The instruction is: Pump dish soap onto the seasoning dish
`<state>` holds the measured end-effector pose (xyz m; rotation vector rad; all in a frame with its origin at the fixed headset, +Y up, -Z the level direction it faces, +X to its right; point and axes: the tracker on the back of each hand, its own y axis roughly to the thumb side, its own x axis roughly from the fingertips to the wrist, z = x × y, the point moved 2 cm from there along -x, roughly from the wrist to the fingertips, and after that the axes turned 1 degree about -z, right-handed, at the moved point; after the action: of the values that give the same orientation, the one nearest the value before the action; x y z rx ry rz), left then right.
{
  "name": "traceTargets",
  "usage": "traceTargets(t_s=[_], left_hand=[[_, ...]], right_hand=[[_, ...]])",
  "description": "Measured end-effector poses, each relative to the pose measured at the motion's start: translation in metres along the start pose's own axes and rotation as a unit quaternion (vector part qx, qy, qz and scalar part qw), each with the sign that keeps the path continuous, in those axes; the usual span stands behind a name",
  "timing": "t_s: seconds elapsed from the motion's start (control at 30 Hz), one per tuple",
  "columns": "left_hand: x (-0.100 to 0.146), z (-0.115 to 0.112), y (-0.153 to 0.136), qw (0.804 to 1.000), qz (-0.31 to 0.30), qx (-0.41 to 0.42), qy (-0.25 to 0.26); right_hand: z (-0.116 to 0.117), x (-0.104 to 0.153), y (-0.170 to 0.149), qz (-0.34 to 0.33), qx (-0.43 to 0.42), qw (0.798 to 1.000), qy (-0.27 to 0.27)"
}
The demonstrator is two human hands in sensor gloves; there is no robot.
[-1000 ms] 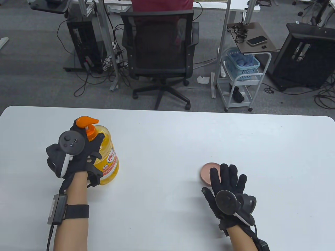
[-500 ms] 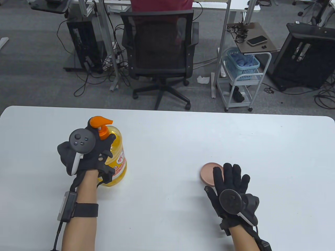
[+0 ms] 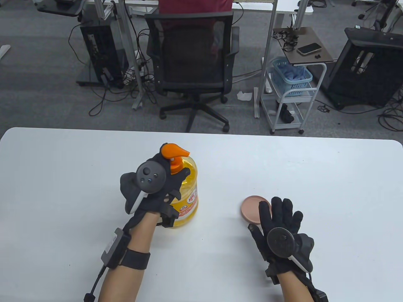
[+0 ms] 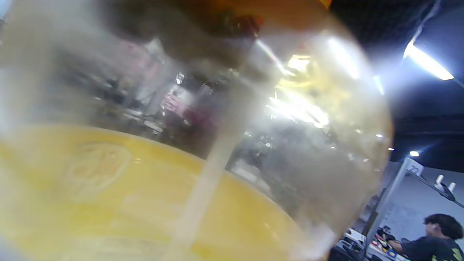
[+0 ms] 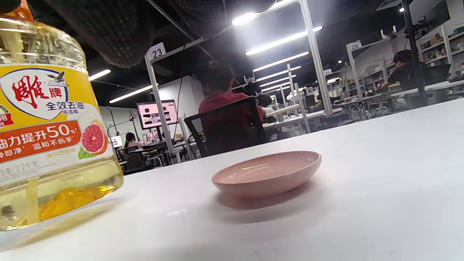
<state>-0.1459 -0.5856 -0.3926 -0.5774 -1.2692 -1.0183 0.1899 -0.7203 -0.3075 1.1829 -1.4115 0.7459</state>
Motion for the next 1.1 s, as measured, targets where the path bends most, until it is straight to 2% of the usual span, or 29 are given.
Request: traceTargets(t_s=[0.3, 0.47, 0.6, 0.63, 0.77, 0.87, 0.97, 1.1], left_hand=[[0.008, -0.029, 0.021, 1.000, 0.004, 0.002, 0.002], [0.012, -0.028, 0.025, 1.000, 0.004, -0.018, 0.014], [0.014, -0.022, 0.023, 0.996, -0.008, -0.039, -0.081], [0.017, -0.018, 0.020, 0.994, -0.021, -0.042, -0.103], [0.032, -0.001, -0.002, 0.991, -0.062, -0.081, -0.090], [0.047, 0.002, -0.027, 0.986, -0.081, -0.116, -0.084], [0.063, -0.005, -0.052, 0.984, -0.084, -0.133, -0.089], [0.083, -0.031, -0.093, 0.979, -0.056, -0.165, -0.104]], right_hand=[[-0.002, 0.000, -0.003, 0.006, -0.004, 1.000, 0.000], [-0.002, 0.000, -0.005, 0.013, -0.007, 1.000, 0.001], [-0.003, 0.000, -0.007, 0.016, -0.008, 1.000, 0.001], [-0.004, -0.001, -0.007, 0.018, -0.009, 1.000, 0.000], [-0.001, -0.003, -0.011, 0.027, -0.010, 1.000, 0.002], [0.001, -0.005, -0.014, 0.034, -0.018, 0.999, 0.003], [0.002, -0.006, -0.016, 0.037, -0.022, 0.999, 0.001], [0.003, -0.007, -0.021, 0.045, -0.034, 0.998, -0.004]])
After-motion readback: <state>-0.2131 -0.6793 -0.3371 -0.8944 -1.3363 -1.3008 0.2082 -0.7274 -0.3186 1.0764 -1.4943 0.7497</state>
